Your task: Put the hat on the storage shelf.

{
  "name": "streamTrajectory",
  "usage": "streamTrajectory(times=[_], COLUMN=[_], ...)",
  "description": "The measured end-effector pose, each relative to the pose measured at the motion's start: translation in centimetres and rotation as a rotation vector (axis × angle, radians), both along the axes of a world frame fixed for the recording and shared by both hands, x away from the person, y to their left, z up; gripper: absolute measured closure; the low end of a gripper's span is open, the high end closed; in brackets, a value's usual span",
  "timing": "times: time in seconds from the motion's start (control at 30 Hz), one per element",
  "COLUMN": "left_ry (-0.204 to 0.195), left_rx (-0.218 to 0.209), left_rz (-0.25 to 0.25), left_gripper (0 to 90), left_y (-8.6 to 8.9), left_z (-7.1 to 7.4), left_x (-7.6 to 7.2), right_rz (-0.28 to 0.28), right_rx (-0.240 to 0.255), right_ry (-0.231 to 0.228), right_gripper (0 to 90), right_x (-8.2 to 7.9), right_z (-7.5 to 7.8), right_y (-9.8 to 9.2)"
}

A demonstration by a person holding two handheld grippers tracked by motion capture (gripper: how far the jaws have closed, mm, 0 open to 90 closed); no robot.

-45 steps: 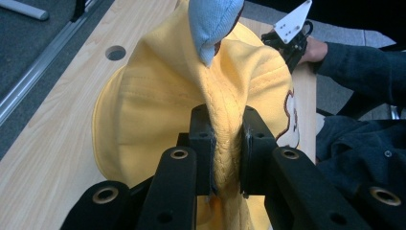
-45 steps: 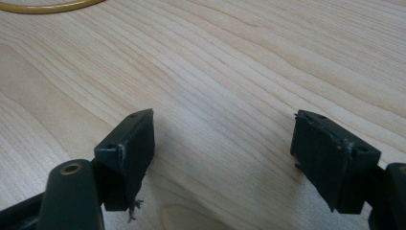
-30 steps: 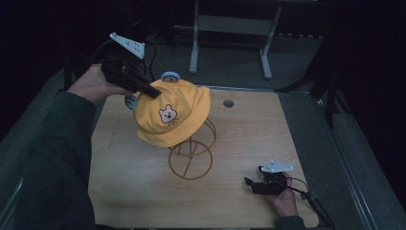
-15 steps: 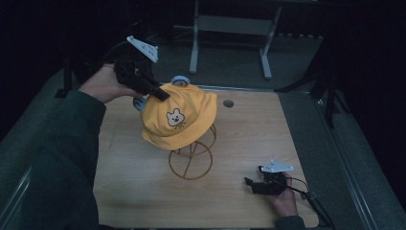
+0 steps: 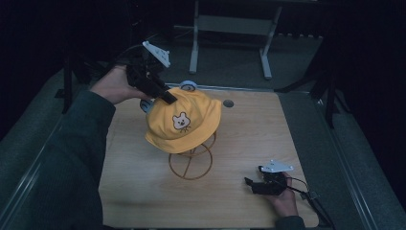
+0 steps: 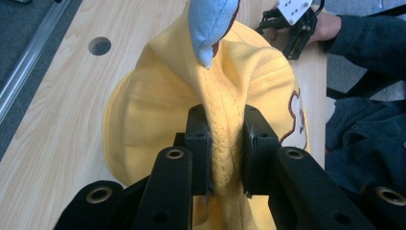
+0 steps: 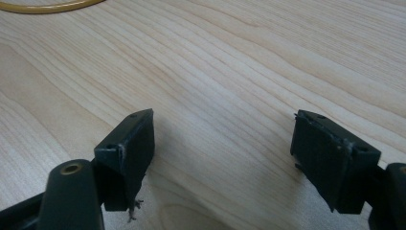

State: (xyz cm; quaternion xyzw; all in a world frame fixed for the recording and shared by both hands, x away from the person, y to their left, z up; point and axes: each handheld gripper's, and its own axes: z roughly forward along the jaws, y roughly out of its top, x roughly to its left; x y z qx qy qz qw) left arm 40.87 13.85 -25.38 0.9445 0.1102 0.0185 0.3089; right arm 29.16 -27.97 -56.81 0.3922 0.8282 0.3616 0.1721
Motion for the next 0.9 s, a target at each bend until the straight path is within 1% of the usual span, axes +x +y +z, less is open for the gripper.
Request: streamTrajectory(times=[0.07,0.2,0.3,0.37,0.47,0.5,0.7,0.77,0.9], left_ry=[0.003,0.004,0.008,0.011,0.012,0.009,0.013,0.012,0.024], left_rx=[0.002,0.019,0.022,0.029,0.031,0.037,0.056,0.056,0.061], left_rz=[0.000,-0.015,-0.018,-0.031,-0.035,-0.044,-0.066,-0.070,-0.091], left_gripper=[75.8,75.5,75.2,75.2,75.1,75.1,74.3,74.3,72.5], left_y=[-0.2,-1.0,-1.4,-2.1,-2.4,-2.8,-3.7,-4.0,-4.5], left_z=[-0.1,-0.4,-0.5,-0.7,-0.8,-0.9,-1.0,-1.1,-1.4], left_x=[0.0,0.2,0.2,0.2,0.2,0.2,0.0,0.0,-0.1], right_rz=[0.000,0.000,0.000,0.000,0.000,0.000,0.000,0.000,0.000], right_rx=[0.000,0.000,0.000,0.000,0.000,0.000,0.001,0.001,0.000], right_ry=[0.000,0.000,0.000,0.000,0.000,0.000,0.000,-0.001,-0.001], right_gripper=[23.1,23.0,23.0,23.1,23.1,23.1,23.0,23.0,23.1], right_x=[0.0,0.0,0.0,0.0,0.0,0.0,0.0,0.0,0.0], right_z=[0.0,0.0,0.0,0.0,0.0,0.0,0.0,0.0,0.0], right_y=[0.0,0.0,0.0,0.0,0.0,0.0,0.0,0.0,0.0])
